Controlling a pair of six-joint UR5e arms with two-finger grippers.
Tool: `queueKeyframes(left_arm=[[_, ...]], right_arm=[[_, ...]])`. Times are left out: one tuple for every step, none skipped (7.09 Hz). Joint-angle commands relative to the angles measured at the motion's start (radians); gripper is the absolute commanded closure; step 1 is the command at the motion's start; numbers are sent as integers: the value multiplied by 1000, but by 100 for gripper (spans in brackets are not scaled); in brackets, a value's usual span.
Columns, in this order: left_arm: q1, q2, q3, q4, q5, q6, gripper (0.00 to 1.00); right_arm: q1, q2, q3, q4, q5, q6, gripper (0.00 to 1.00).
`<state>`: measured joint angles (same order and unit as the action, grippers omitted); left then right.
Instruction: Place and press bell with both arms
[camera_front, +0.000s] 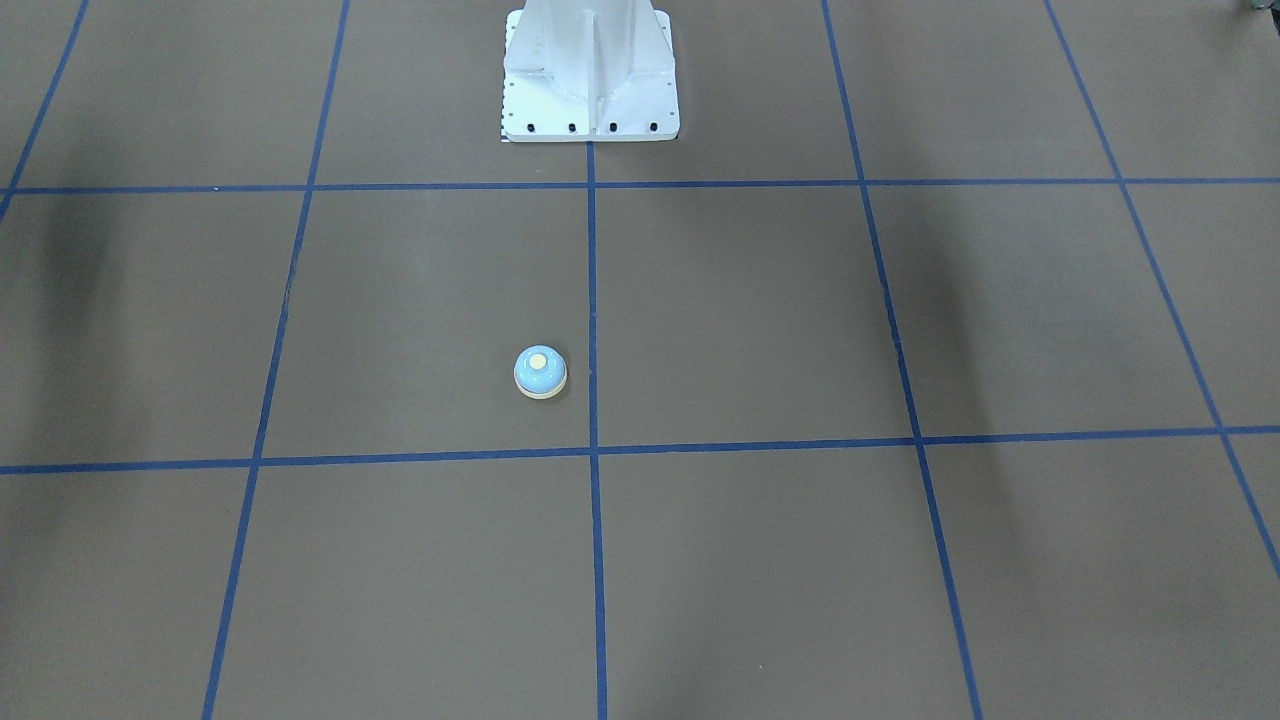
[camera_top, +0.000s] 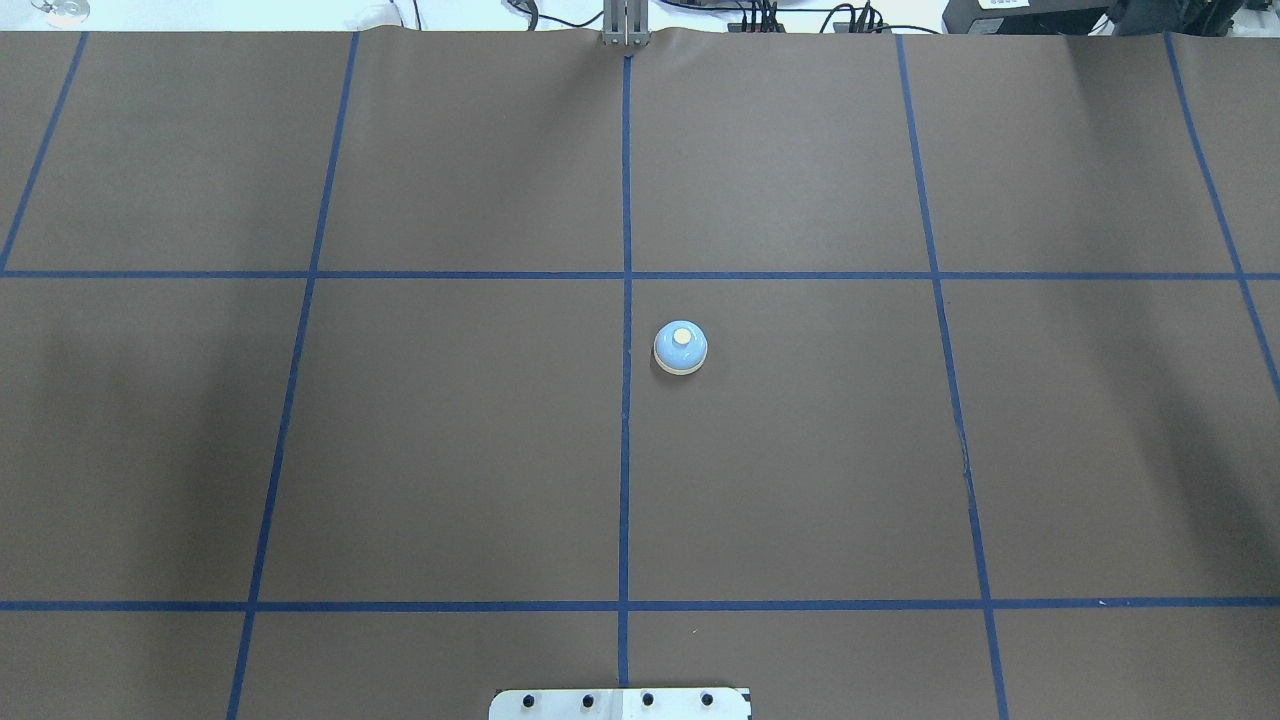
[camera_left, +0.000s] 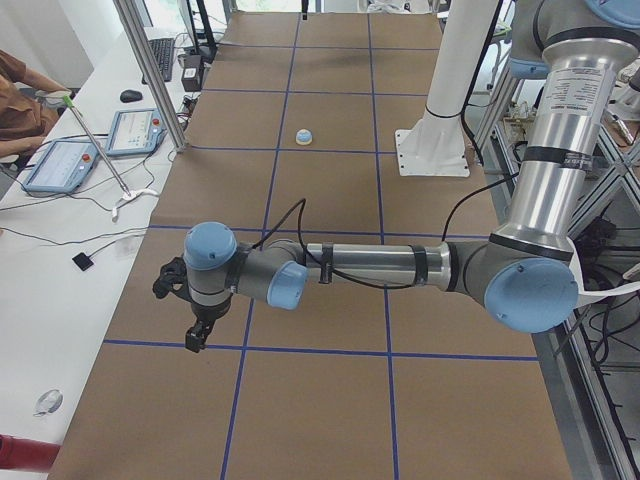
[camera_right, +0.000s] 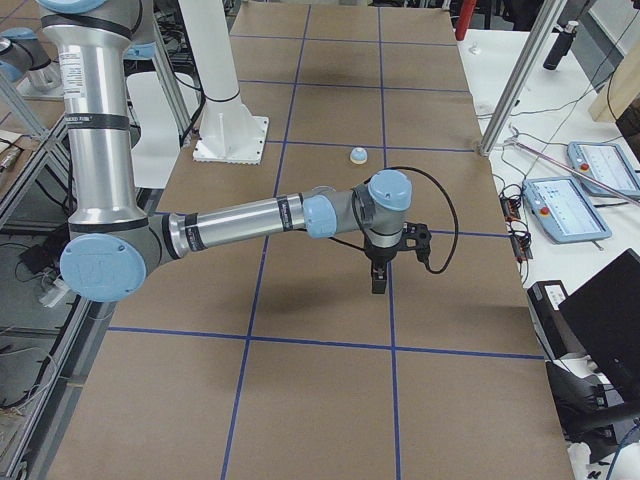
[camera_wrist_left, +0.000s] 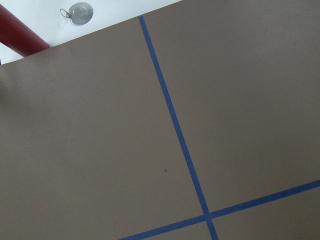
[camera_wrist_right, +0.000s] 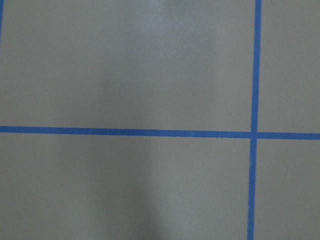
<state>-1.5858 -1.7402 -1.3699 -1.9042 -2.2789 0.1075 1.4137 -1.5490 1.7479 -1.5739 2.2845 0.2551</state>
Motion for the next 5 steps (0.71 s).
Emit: queueKeyframes(left_arm=[[0, 42, 12, -33, -4, 0, 0], [-2, 53, -26, 2, -4, -2, 0], [1, 117, -143, 119, -2, -2, 0], [1, 211, -273, 182, -2, -2, 0], [4, 299, -367, 188, -5, -6, 0]], right_arm=[[43, -49, -7, 2, 4, -89, 0], [44, -65, -8, 2, 3, -93, 0], [82, -74, -22, 2, 21, -93, 0], [93, -106, -24, 2, 83, -93, 0], [96, -118, -22, 2, 107, -93, 0]])
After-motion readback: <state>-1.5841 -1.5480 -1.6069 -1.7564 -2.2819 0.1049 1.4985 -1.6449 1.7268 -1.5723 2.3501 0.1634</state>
